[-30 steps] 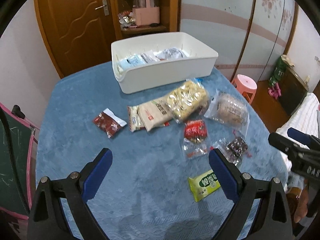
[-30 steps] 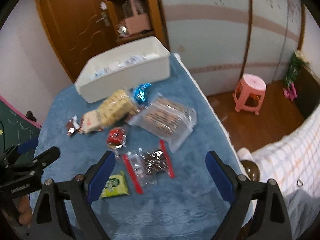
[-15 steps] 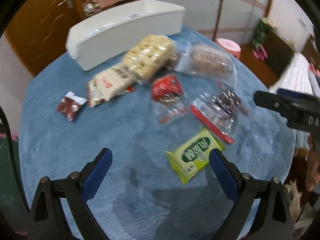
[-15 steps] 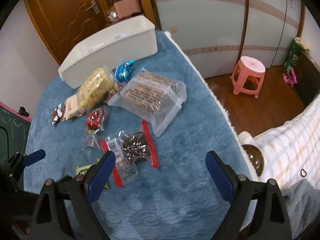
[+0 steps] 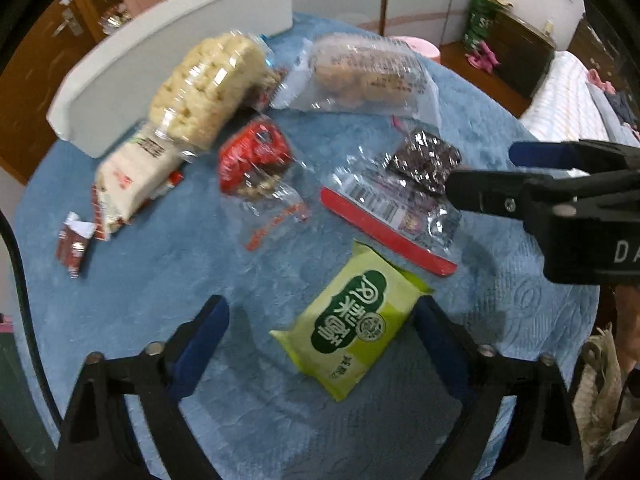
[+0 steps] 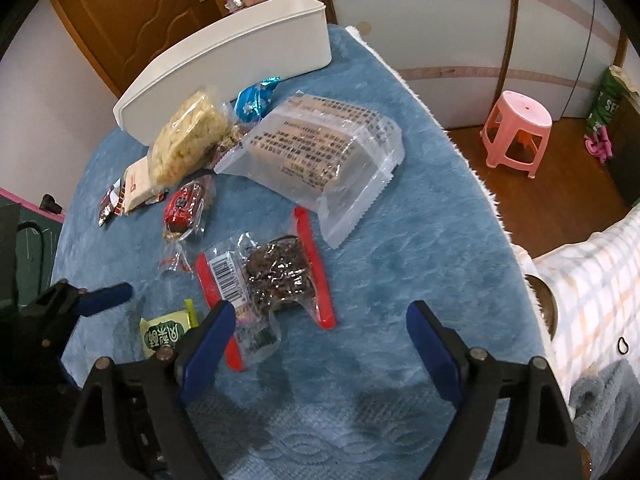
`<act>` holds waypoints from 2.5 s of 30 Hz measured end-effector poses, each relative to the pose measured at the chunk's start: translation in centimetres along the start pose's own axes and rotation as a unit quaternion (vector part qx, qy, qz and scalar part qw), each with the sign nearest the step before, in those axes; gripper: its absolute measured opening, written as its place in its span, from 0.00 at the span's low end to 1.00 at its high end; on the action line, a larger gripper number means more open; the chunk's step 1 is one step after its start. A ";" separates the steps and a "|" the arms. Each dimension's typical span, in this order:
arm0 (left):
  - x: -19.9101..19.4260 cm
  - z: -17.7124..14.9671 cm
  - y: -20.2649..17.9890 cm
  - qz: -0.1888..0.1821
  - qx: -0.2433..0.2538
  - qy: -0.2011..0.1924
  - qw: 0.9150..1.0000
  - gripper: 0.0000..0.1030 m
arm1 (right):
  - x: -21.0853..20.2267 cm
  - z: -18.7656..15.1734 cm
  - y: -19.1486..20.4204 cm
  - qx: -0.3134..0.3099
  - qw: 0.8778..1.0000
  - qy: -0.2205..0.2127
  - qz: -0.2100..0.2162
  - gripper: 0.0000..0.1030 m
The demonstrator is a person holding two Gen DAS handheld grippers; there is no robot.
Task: Organize snacks
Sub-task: 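Grasp the green packet with the left tool while the right tool grasps the red-striped candy bag, then carry both packs over the white bin and open both tools to drop them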
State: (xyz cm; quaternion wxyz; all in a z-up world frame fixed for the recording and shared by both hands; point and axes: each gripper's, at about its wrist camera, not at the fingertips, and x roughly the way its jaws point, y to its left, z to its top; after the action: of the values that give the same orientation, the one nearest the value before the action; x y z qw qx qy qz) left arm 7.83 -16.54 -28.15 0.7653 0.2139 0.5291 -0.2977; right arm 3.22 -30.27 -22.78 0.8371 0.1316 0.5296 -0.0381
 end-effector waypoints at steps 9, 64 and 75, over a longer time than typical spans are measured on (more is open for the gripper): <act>-0.4 -0.4 -0.1 -0.020 0.005 -0.003 1.000 0.46 | 1.3 0.4 1.2 -0.011 1.000 0.012 0.008 0.86; -22.5 17.2 23.0 0.122 -0.218 -0.217 0.944 0.42 | -14.3 21.7 11.7 -0.044 0.962 -0.263 0.065 0.43; -12.5 24.7 27.8 0.137 -0.251 -0.159 0.945 0.42 | -7.3 29.9 12.9 -0.029 0.972 -0.232 0.003 0.43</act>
State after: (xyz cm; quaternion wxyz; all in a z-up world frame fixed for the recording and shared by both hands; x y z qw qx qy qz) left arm 40.43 -9.21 -7.48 0.9017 0.0355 0.4238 -0.0781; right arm 28.90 -26.20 -1.81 0.9407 0.0961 0.3215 -0.0500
